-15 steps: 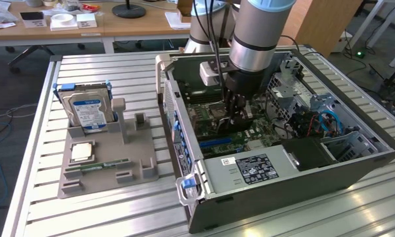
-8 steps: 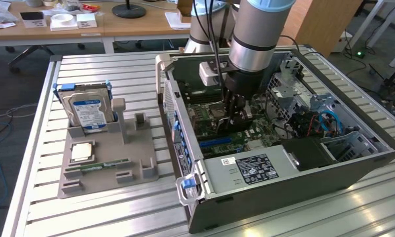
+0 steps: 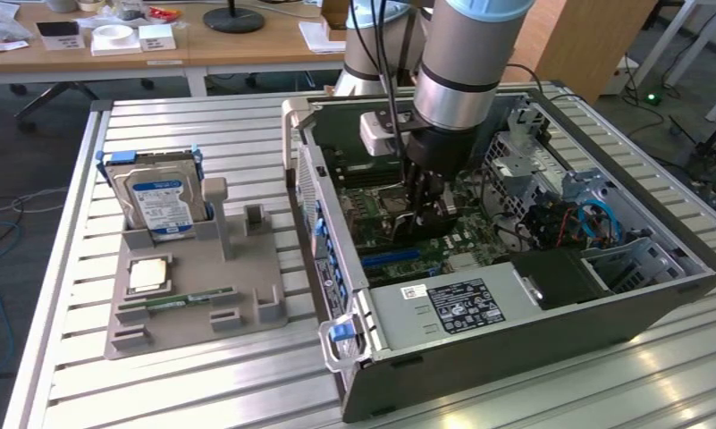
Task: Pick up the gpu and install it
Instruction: 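Insert the gpu into the slot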
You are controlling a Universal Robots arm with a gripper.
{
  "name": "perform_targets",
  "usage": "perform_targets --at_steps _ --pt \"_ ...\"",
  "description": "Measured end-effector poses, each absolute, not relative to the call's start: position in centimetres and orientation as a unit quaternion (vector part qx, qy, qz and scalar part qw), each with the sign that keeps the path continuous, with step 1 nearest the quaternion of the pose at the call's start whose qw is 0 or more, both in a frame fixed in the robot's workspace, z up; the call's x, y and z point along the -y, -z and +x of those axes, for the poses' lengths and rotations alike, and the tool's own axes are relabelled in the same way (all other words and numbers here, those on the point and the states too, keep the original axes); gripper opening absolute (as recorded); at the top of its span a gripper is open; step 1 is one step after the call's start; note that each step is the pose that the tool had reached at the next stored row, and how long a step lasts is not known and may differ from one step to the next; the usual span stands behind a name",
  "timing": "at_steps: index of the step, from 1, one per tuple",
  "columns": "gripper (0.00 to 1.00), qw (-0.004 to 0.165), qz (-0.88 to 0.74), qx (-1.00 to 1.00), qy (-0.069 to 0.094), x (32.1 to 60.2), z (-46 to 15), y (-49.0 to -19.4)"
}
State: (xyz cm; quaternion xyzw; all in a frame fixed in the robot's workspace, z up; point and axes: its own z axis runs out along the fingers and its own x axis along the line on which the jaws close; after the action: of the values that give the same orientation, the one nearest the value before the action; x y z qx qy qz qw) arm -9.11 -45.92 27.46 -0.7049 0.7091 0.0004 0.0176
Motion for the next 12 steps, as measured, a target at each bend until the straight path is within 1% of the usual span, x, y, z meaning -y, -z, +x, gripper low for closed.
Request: perform_targets --at_steps 12 --pt "0.26 0.018 -0.705 -0.709 0.000 45.92 -9.44 -27.45"
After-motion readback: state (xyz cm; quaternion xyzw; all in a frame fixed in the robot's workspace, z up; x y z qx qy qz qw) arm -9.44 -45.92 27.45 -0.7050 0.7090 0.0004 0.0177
